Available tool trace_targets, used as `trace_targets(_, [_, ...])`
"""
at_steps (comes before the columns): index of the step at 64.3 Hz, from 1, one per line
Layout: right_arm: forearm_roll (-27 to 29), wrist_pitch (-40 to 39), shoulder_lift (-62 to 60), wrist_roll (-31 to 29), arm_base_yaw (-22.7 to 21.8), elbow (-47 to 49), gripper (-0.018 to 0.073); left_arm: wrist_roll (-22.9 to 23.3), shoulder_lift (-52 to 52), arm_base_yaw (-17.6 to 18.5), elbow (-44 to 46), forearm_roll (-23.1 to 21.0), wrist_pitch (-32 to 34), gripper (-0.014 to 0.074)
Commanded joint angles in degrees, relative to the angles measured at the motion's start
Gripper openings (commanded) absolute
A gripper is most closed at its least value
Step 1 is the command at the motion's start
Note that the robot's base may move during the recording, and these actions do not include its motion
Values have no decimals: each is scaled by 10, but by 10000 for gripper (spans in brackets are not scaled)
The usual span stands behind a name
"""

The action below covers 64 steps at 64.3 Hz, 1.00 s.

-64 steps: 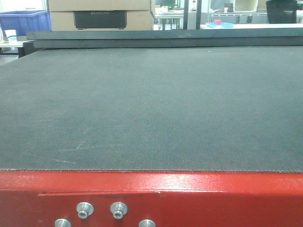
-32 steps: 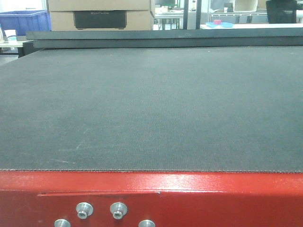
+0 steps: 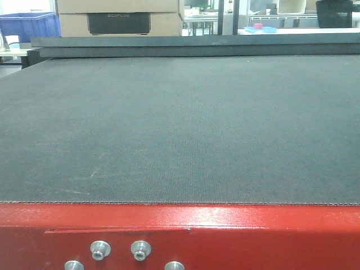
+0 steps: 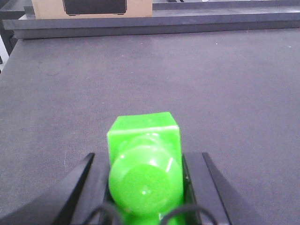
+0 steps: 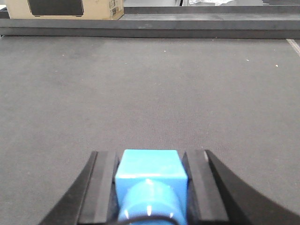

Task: Grab block from conveyor and place in blue bin

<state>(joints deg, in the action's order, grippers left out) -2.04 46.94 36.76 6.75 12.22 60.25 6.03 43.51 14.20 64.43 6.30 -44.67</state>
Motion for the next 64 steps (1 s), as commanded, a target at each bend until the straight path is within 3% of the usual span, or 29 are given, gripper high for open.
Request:
trace_targets(1, [-7, -10, -2, -4, -2, 4, -162, 5, -3, 4, 1, 1, 12, -111])
trace_targets(64, [-7, -10, -2, -4, -2, 4, -162, 5, -3, 4, 1, 1, 12, -111])
